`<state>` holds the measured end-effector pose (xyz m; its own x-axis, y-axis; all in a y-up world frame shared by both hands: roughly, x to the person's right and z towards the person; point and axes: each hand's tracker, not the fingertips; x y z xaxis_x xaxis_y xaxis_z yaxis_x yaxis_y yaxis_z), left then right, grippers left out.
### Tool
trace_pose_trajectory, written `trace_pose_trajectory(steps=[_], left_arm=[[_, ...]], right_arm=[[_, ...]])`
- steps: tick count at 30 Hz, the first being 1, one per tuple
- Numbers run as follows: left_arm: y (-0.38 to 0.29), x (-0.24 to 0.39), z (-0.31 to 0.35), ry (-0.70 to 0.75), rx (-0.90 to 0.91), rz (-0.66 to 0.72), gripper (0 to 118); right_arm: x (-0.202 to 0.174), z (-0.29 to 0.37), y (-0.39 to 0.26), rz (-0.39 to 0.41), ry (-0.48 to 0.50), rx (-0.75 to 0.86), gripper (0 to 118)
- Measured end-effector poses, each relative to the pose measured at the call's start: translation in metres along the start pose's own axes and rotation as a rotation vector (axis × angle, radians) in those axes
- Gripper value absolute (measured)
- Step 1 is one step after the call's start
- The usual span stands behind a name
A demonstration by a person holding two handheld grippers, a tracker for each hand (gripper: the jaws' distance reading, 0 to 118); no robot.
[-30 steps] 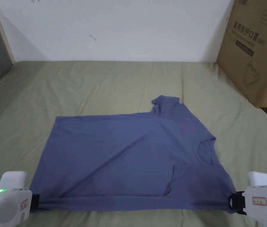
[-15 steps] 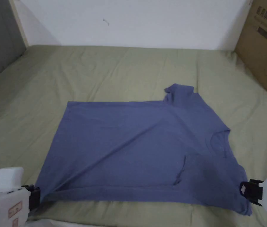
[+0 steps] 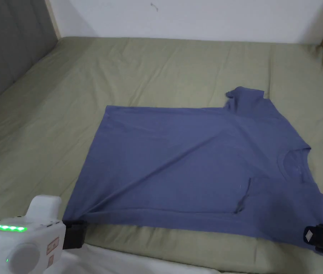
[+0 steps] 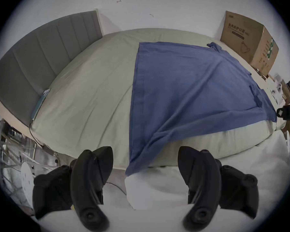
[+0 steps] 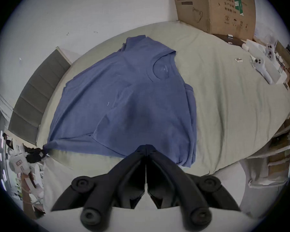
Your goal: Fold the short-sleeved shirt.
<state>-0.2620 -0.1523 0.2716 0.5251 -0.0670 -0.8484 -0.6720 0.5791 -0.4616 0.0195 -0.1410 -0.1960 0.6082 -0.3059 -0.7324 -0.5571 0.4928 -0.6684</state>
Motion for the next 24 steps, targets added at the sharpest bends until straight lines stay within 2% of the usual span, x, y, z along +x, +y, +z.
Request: trace_pose_trajectory(steps=[2, 3, 4, 6, 8, 11, 12, 13, 14, 15, 18, 19, 20, 21, 22, 24], left_arm=[[0.007, 0.003, -0.007, -0.006, -0.021, -0.004, 84], [0.007, 0.004, -0.009, -0.033, -0.022, -0.001, 76], [0.007, 0.006, -0.012, -0.055, -0.028, 0.003, 59], [0.007, 0.007, -0.027, -0.037, -0.136, -0.001, 0], [0.007, 0.006, -0.023, -0.049, -0.09, -0.003, 0], [0.014, 0.002, -0.016, -0.065, -0.075, 0.028, 0], [0.012, 0.002, -0.014, -0.06, -0.07, 0.029, 0], [0.014, 0.002, -0.013, -0.058, -0.068, 0.025, 0], [0.015, 0.002, -0.012, -0.057, -0.066, 0.022, 0], [0.016, 0.002, -0.012, -0.056, -0.065, 0.021, 0], [0.013, 0.003, -0.013, -0.055, -0.07, 0.026, 0], [0.014, 0.003, -0.014, -0.057, -0.073, 0.032, 0], [0.011, 0.004, -0.013, -0.062, -0.072, 0.045, 0], [0.011, 0.003, -0.014, -0.067, -0.075, 0.054, 0], [0.011, 0.002, -0.015, -0.07, -0.079, 0.059, 0], [0.009, 0.002, -0.014, -0.074, -0.079, 0.064, 0]], right_arm=[[0.002, 0.0, 0.001, -0.012, -0.007, -0.003, 0], [0.002, 0.0, 0.0, -0.013, -0.015, -0.003, 0], [0.004, 0.0, 0.0, -0.016, -0.02, -0.004, 0], [0.008, 0.003, -0.002, -0.055, -0.011, -0.007, 0], [0.011, 0.006, -0.002, -0.072, -0.011, -0.006, 0], [0.014, 0.009, 0.006, -0.041, -0.063, 0.032, 0], [0.016, 0.009, 0.009, -0.044, -0.058, 0.03, 13], [0.019, 0.007, 0.014, -0.048, -0.054, 0.024, 39], [0.018, 0.005, 0.014, -0.057, -0.061, 0.016, 70], [0.02, 0.001, 0.015, -0.058, -0.073, 0.006, 85], [0.027, -0.014, 0.02, -0.039, -0.082, -0.021, 83], [0.029, -0.019, 0.02, -0.027, -0.081, -0.036, 71], [0.03, -0.024, 0.019, -0.013, -0.077, -0.047, 40], [0.029, -0.028, 0.017, -0.001, -0.088, -0.067, 1], [0.03, -0.037, 0.015, 0.014, -0.113, -0.095, 1], [0.034, -0.041, 0.013, -0.02, -0.069, -0.109, 1]])
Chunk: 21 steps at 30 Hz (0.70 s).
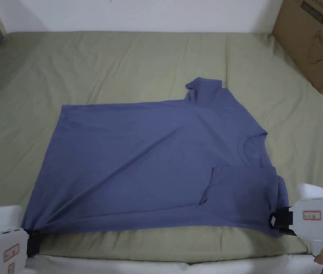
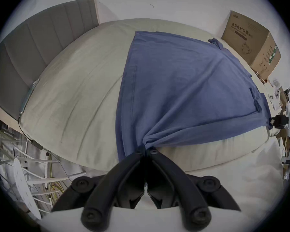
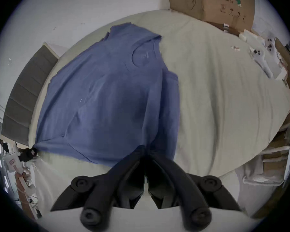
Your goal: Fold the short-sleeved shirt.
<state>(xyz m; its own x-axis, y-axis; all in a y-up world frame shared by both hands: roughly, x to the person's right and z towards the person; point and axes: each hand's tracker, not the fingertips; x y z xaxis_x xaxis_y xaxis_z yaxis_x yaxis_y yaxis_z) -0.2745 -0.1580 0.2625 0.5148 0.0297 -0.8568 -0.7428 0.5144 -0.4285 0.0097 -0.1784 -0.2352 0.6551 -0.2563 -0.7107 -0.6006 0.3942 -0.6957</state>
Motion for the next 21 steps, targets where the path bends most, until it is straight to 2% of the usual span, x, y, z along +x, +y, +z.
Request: trace_pose_trajectory(steps=[2, 11, 16, 21], left_arm=[[0.002, 0.0, 0.003, -0.003, 0.001, 0.002, 0], [0.02, 0.001, 0.019, -0.039, 0.004, -0.016, 0], [0.054, -0.012, 0.02, -0.081, 0.023, 0.036, 0], [0.112, -0.008, -0.001, -0.087, 0.032, 0.013, 0]], right_arm=[[-0.006, 0.012, -0.001, -0.005, -0.014, 0.043, 1], [-0.009, 0.049, 0.022, -0.002, 0.032, 0.12, 1], [-0.014, 0.063, 0.067, 0.015, 0.053, 0.176, 1], [-0.022, 0.039, 0.126, 0.011, 0.038, 0.167, 1]])
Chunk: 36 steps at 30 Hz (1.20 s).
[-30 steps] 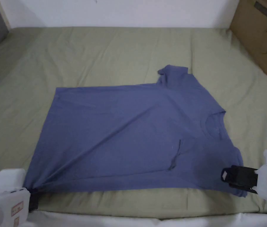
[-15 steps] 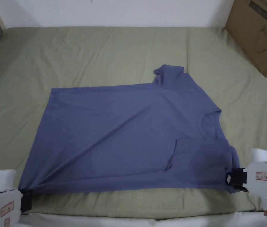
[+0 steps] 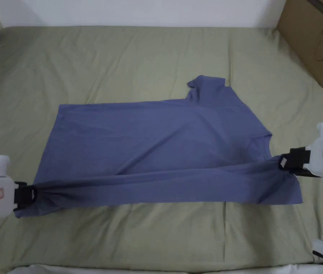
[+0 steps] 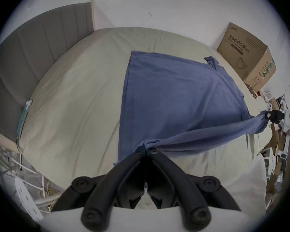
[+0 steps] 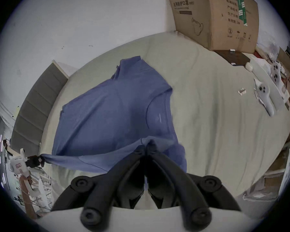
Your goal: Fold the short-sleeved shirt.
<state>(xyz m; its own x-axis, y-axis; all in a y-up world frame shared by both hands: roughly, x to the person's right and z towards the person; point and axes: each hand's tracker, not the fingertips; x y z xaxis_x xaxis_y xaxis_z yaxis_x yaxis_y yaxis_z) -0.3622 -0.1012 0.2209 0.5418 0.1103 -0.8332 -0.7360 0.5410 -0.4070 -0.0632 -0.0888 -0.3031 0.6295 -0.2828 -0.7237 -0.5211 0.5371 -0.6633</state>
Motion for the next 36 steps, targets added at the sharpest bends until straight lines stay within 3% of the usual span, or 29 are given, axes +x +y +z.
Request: trace_pose_trajectory(steps=[1, 7, 8, 10, 11, 12, 13, 14, 20, 22, 23, 24, 25, 26, 32, 33, 36], left_arm=[[0.011, 0.002, -0.009, 0.008, -0.009, -0.011, 0], [0.058, 0.008, -0.065, 0.058, -0.061, -0.06, 1], [0.061, 0.008, -0.072, 0.059, -0.064, -0.059, 7], [0.064, 0.01, -0.08, 0.081, -0.072, -0.063, 42], [0.064, 0.008, -0.084, 0.111, -0.078, -0.078, 64], [0.063, 0.008, -0.085, 0.12, -0.081, -0.083, 91], [0.062, 0.007, -0.086, 0.126, -0.086, -0.081, 100], [0.058, 0.006, -0.084, 0.127, -0.087, -0.074, 101], [0.034, -0.006, -0.04, 0.063, -0.005, 0.033, 100], [0.019, -0.009, -0.023, 0.005, 0.013, 0.07, 89], [0.01, -0.011, -0.015, -0.011, 0.026, 0.091, 74], [0.0, -0.011, -0.009, -0.019, 0.035, 0.103, 41], [-0.011, -0.01, -0.006, -0.021, 0.034, 0.101, 16], [-0.021, -0.008, -0.005, -0.022, 0.019, 0.095, 2], [-0.055, -0.006, -0.005, 0.0, 0.038, 0.121, 2], [-0.054, -0.009, -0.007, 0.005, 0.038, 0.148, 16], [-0.046, -0.016, -0.016, 0.016, 0.037, 0.186, 79]], right_arm=[[-0.016, -0.003, 0.003, 0.006, -0.009, -0.011, 1], [-0.024, -0.061, 0.035, 0.031, -0.063, -0.08, 1], [-0.026, -0.067, 0.037, 0.034, -0.076, -0.085, 1], [-0.026, -0.079, 0.041, 0.04, -0.091, -0.093, 2], [-0.027, -0.082, 0.04, 0.043, -0.098, -0.094, 14], [-0.028, -0.083, 0.04, 0.055, -0.106, -0.093, 48], [-0.029, -0.083, 0.04, 0.07, -0.133, -0.091, 74], [-0.03, -0.081, 0.039, 0.087, -0.15, -0.092, 80], [-0.024, -0.042, 0.022, 0.045, -0.055, -0.003, 79], [-0.024, -0.023, 0.007, 0.022, -0.024, 0.019, 71], [-0.023, -0.017, -0.002, 0.003, -0.011, 0.02, 63], [-0.021, -0.013, -0.011, -0.001, 0.002, 0.016, 40], [-0.006, -0.022, -0.016, 0.0, 0.008, 0.018, 11], [-0.005, -0.02, -0.027, -0.004, 0.002, 0.024, 1], [-0.001, -0.018, -0.073, 0.032, -0.027, -0.035, 0], [0.0, -0.022, -0.077, 0.025, -0.028, -0.043, 0], [0.006, -0.024, -0.086, 0.007, -0.032, -0.06, 0]])
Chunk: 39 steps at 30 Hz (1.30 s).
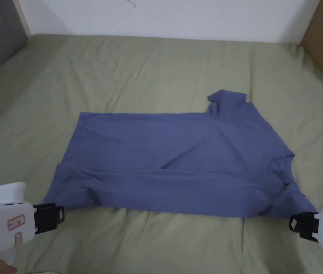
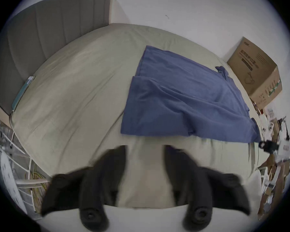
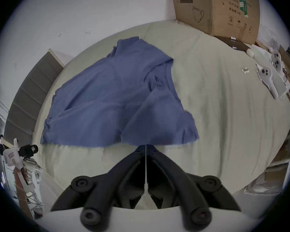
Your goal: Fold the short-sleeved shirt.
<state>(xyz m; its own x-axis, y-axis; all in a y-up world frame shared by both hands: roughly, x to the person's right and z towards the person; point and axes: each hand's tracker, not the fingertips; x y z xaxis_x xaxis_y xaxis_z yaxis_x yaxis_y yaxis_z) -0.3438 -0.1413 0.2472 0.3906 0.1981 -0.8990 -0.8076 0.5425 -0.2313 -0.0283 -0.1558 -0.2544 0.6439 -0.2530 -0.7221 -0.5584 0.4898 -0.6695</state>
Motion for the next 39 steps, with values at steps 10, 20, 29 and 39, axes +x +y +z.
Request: trace_pose_trajectory(steps=[10, 20, 29, 39], left_arm=[[0.025, -0.014, -0.055, 0.014, -0.076, 0.13, 75], [0.028, 0.011, -0.047, 0.072, -0.078, -0.048, 9], [0.032, 0.018, -0.034, 0.079, -0.063, -0.091, 9], [0.035, 0.014, -0.026, 0.064, -0.072, -0.095, 9]], right_arm=[[0.002, 0.002, -0.012, -0.032, -0.03, -0.025, 0], [0.014, -0.004, 0.003, -0.057, -0.082, 0.0, 74], [0.031, -0.029, 0.039, -0.085, -0.014, 0.007, 62], [0.02, -0.017, 0.033, -0.083, -0.054, 0.038, 6]])
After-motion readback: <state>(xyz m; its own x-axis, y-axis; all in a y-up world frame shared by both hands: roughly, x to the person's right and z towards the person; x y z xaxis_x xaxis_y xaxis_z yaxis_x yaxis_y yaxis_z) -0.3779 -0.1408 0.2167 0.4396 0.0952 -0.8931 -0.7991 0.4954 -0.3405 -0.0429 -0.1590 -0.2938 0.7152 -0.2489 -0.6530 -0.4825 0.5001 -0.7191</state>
